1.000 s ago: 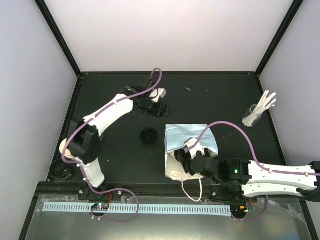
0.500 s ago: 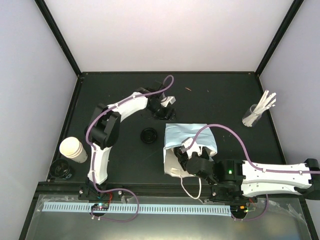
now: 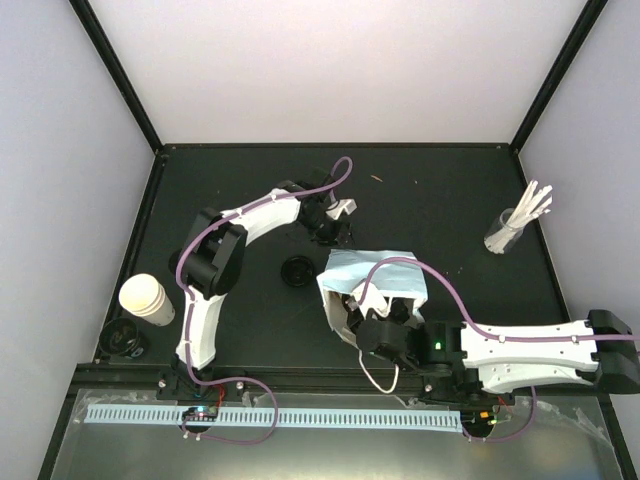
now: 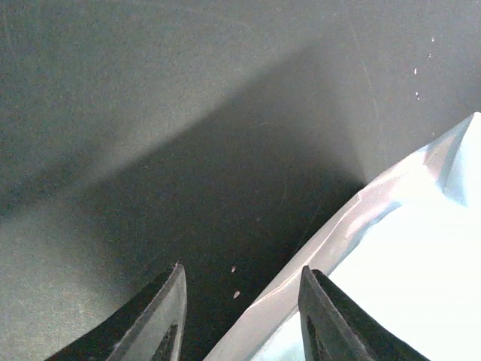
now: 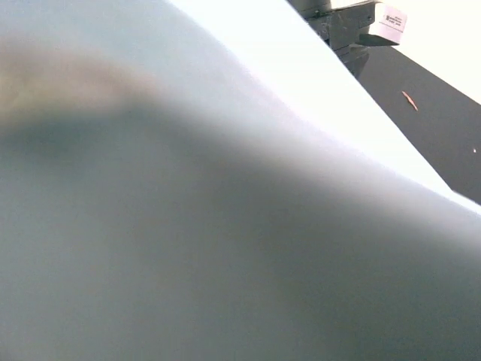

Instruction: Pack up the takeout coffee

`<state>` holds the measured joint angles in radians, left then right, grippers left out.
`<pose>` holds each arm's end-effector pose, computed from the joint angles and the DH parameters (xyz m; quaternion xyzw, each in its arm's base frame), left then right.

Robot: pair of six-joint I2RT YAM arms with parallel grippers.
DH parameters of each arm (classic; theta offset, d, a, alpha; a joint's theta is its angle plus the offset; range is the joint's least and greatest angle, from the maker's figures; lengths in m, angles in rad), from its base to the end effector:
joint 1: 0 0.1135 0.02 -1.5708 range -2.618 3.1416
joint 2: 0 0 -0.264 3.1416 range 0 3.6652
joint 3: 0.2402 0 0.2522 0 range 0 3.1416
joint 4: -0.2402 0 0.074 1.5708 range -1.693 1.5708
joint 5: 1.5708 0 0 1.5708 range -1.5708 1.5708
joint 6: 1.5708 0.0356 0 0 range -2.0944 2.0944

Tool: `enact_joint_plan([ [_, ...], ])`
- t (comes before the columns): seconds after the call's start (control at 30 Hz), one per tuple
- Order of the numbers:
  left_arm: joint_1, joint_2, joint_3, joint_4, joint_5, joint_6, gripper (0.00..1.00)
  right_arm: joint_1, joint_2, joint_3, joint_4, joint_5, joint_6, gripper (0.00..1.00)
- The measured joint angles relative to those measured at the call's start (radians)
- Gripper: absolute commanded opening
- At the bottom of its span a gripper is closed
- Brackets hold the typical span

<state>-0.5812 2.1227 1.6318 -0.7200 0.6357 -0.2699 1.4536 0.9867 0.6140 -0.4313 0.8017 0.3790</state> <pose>0.3552 -0.2586 0.1797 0.2001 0.9146 -0.3502 0.0279 0.0480 0.1886 0.2293 -0.3116 0.8083 0.0530 0.4968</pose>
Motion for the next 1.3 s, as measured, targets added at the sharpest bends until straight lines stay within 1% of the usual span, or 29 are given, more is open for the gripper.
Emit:
enact_joint_plan([
  [0.13, -0.001, -0.010, -0.044, 0.027, 0.008, -0.024, 0.37, 0.002, 0.055, 0.018, -0.019, 0.035, 0.014, 0.50],
  [0.33, -0.006, -0.070, -0.132, 0.076, -0.002, -0.059, 0.37, 0.018, 0.120, 0.071, -0.054, 0.063, 0.040, 0.50],
  [0.53, -0.023, -0.115, -0.160, 0.094, -0.011, -0.071, 0.36, 0.027, 0.213, 0.124, -0.095, 0.074, 0.073, 0.50],
  [0.93, -0.072, -0.217, -0.237, 0.120, -0.019, -0.110, 0.36, 0.028, 0.279, 0.146, -0.113, 0.077, 0.095, 0.50],
  [1.1, -0.080, -0.225, -0.258, 0.138, -0.021, -0.124, 0.35, 0.019, 0.312, 0.166, -0.126, 0.066, 0.098, 0.49],
  [1.3, -0.082, -0.225, -0.267, 0.145, -0.024, -0.134, 0.35, -0.034, 0.337, 0.228, -0.178, 0.001, 0.099, 0.48],
])
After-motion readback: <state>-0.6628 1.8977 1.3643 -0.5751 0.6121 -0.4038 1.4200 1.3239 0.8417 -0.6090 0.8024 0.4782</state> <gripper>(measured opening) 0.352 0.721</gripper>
